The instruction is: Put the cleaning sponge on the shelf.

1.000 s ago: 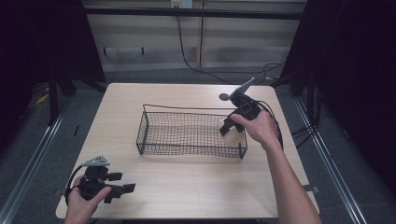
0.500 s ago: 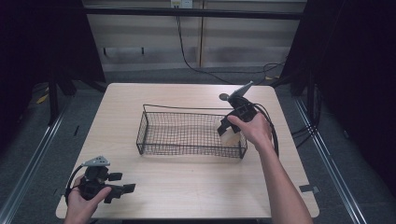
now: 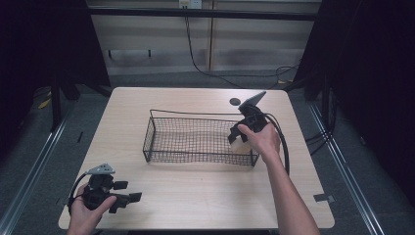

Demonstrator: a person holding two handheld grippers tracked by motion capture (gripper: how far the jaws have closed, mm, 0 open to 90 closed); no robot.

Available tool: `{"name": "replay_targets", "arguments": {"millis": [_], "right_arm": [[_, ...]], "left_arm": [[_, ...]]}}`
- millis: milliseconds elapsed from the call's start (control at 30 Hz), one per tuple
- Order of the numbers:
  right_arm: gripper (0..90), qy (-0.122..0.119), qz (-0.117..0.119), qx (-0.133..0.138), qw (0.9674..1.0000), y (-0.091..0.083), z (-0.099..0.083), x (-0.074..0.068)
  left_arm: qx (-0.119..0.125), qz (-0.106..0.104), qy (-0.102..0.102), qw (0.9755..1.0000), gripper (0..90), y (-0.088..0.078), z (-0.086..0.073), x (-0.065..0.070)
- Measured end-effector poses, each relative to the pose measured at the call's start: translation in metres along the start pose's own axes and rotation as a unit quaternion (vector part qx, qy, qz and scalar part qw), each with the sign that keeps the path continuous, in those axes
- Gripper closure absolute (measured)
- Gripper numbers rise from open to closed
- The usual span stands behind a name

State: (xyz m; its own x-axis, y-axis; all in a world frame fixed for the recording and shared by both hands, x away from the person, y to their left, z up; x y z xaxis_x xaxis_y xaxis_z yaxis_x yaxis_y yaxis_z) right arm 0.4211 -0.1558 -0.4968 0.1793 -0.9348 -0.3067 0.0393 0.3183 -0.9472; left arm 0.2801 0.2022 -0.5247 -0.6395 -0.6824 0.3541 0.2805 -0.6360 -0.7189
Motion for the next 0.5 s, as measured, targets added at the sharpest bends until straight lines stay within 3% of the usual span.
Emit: {"name": "replay_targets", "arguments": {"millis": [500], "right_arm": [[26.1,0.035,-0.037,0.001,0.9987,0.015,-0.004,0.008]], "left_arm": [[0.000,-0.001,0.000,1.0000,19.8,0.000,0.000,0.001]]}}
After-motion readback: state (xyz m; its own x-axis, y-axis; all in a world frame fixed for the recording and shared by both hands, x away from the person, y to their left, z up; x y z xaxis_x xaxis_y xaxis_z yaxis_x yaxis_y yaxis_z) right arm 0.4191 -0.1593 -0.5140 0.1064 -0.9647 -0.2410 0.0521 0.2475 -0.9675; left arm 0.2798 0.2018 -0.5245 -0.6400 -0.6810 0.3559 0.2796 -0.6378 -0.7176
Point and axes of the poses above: each handheld gripper's, and its own axes: y roughly forward along the jaws, z roughly out of its top, x roughly to its right, the point moved 10 cm from there along y, roughly forward along the jaws, and after that the axes turned 2 degrees about -x, right-handed, at the moved point
